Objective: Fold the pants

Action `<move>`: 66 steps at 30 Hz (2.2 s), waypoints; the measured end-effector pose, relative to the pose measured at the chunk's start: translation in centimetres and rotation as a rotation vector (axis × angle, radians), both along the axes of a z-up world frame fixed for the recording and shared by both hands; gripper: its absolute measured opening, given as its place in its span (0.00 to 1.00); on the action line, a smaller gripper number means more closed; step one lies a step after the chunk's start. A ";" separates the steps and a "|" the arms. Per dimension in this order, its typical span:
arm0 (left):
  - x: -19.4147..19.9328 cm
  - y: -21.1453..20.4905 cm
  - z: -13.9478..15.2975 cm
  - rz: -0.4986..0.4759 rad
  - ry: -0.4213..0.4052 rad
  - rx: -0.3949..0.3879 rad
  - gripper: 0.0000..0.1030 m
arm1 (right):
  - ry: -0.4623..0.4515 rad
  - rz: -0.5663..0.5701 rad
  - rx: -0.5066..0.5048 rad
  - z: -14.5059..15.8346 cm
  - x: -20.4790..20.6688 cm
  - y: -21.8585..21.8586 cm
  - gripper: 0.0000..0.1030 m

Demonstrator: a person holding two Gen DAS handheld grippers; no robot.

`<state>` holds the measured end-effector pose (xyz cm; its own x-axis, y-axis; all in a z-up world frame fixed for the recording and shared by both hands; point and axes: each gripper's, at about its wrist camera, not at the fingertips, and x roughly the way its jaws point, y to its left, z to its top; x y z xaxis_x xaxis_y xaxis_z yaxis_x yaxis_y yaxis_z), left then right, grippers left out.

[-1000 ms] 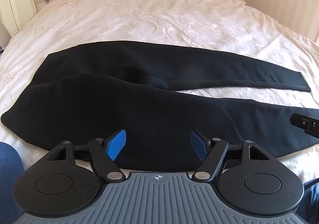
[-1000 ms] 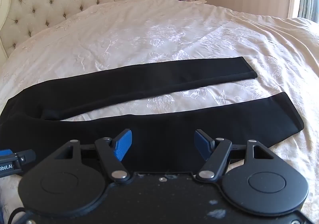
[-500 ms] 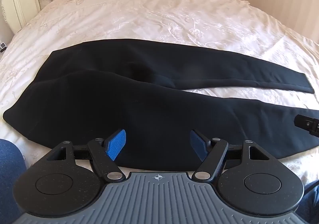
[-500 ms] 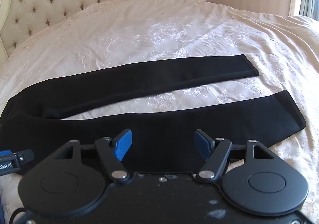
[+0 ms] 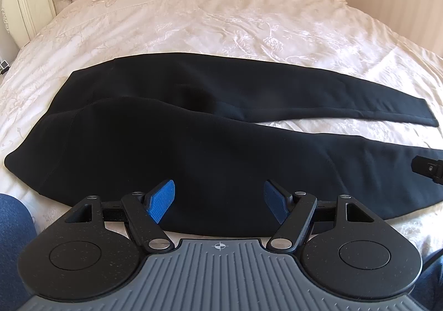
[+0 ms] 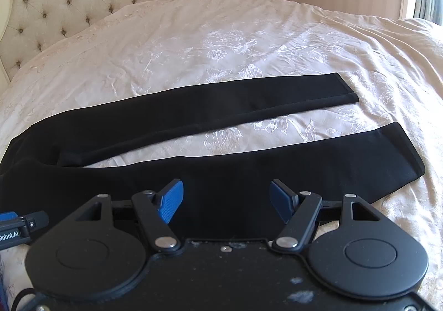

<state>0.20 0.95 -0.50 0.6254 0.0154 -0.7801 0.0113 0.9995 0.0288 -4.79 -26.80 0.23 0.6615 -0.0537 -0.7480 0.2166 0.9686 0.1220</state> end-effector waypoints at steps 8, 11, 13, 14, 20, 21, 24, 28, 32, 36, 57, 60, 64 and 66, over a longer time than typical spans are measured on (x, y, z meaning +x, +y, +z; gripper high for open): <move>0.0 -0.2 0.1 -0.004 -0.002 0.011 0.68 | 0.001 -0.002 -0.011 0.2 0.0 0.1 0.71; -0.1 -0.4 0.1 -0.004 -0.004 0.014 0.68 | 0.002 -0.003 -0.009 0.2 0.0 0.1 0.71; -0.3 -0.4 0.2 -0.005 -0.007 0.017 0.68 | 0.001 -0.004 -0.009 0.3 0.0 0.1 0.71; -0.3 -0.5 0.2 -0.005 -0.008 0.018 0.68 | 0.000 -0.004 -0.009 0.3 0.0 0.1 0.71; -0.5 -0.7 0.4 -0.009 -0.012 0.020 0.68 | 0.000 -0.005 -0.008 0.3 -0.1 0.0 0.71; -0.5 -0.7 0.5 -0.010 -0.011 0.020 0.68 | 0.000 -0.005 -0.008 0.3 -0.1 0.0 0.71; -0.6 -0.7 0.5 -0.010 -0.010 0.019 0.68 | -0.002 -0.005 -0.008 0.3 -0.1 0.0 0.71; -0.7 -0.7 0.5 -0.012 -0.008 0.018 0.68 | -0.005 -0.007 -0.007 0.4 -0.2 -0.1 0.71; -0.7 -0.7 0.5 -0.012 -0.008 0.019 0.68 | -0.008 -0.007 -0.005 0.6 -0.2 -0.2 0.71; -0.8 -0.8 0.4 -0.010 -0.005 0.019 0.68 | -0.010 -0.008 -0.004 0.6 -0.3 -0.2 0.71; -0.7 -0.5 0.0 -0.011 0.008 0.018 0.68 | -0.018 -0.010 0.001 0.6 -0.3 -0.1 0.71; -0.7 -0.5 0.0 -0.010 0.009 0.019 0.68 | -0.018 -0.011 0.001 0.6 -0.4 -0.1 0.71; -0.7 -0.4 0.0 -0.012 0.009 0.016 0.68 | -0.019 -0.011 0.000 0.6 -0.4 -0.1 0.71; -0.5 -0.5 -0.2 -0.018 0.011 0.013 0.68 | -0.018 -0.011 0.001 0.6 -0.4 -0.1 0.71</move>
<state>-0.34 0.49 -0.65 0.6171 0.0147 -0.7867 0.0296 0.9987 0.0419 -5.15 -26.94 0.80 0.6744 -0.0606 -0.7359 0.2248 0.9661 0.1265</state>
